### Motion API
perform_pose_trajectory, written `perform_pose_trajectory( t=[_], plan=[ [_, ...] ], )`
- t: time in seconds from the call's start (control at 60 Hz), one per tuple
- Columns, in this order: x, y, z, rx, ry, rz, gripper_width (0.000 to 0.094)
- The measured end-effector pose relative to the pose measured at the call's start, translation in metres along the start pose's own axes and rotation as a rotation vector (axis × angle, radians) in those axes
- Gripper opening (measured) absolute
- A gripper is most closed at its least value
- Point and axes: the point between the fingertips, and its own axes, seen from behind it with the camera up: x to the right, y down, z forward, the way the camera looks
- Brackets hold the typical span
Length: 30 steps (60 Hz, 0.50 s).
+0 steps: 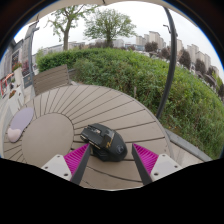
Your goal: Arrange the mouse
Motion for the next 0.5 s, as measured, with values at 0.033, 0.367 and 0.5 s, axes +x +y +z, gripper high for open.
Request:
perform_pose_trajectory(
  t=[0.033, 0.367, 0.5],
  plan=[
    [0.0, -0.002, 0.005, -0.005, -0.003, 0.004, 0.0854],
    [0.01, -0.035, 0.055, -0.038, -0.017, -0.024, 0.0856],
    [0.005, -0.039, 0.062, -0.059, -0.047, -0.025, 0.0833]
  ],
)
